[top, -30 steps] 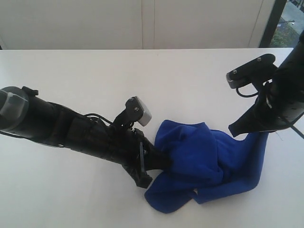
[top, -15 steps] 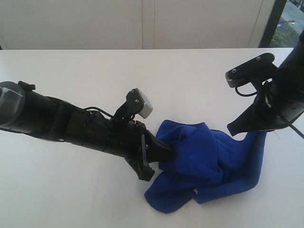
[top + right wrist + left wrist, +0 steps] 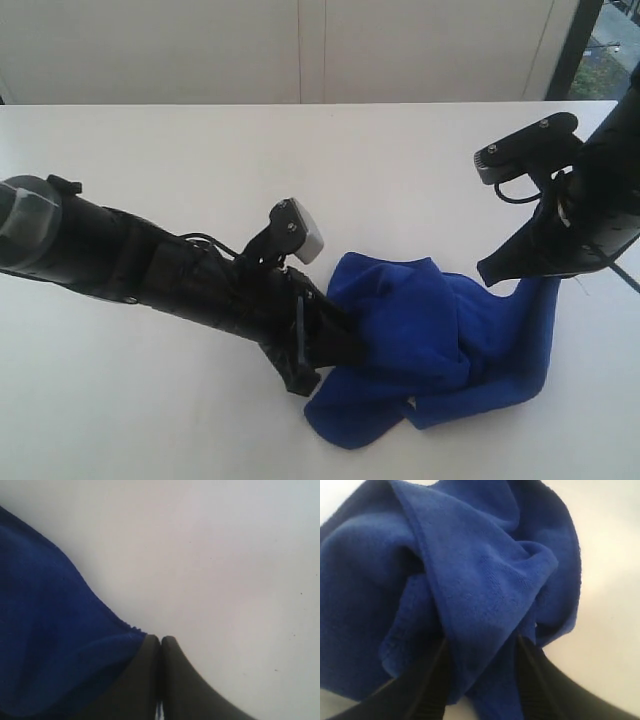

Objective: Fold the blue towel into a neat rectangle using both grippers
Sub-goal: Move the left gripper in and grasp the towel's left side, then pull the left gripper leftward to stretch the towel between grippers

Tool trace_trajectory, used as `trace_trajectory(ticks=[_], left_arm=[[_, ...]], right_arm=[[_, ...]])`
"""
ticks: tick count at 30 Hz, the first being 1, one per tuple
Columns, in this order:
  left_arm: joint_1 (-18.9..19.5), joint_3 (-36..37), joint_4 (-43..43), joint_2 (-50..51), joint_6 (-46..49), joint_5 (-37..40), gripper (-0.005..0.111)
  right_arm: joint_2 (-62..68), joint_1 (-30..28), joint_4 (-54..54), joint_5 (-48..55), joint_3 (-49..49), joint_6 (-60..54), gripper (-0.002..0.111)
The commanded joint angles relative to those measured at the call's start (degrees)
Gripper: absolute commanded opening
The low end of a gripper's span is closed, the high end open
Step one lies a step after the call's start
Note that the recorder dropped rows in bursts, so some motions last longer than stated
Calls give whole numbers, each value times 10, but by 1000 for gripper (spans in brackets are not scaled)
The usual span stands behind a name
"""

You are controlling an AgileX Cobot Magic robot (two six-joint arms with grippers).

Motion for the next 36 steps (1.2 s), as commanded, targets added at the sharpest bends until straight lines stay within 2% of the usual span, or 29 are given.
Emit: trace_trajectory(ticks=[1,7,9,14,15,22,26,29,36], left_arm=[[-3,0,2,16,35,1,47],[-3,0,2,21,35,3,43],[-3,0,2,21,35,3,34],[-3,0,2,21,34,16,2],[-3,0,2,21,34,20,0],[-3,-4,-2,-29,-11,50,0],[-3,-4,7,-93,-74,-19,0],[-3,-4,44,-149,-137,-60,0],[-3,-5,163,-272,-284,-72,0]], right_arm=[[1,1,2,-2,-3,3,0],[1,1,4,-9,-3,3,0],[1,1,7,-16,-3,3,0],[1,1,15,-24,-3,3,0],[1,1,15,-24,-3,3,0],[1,1,15,-37,-3,-2,0],[-2,1,15,-36,-3,-23,0],[-14,1,15,-36,-3,-23,0],[-50,1,13,-36,-3,-23,0]])
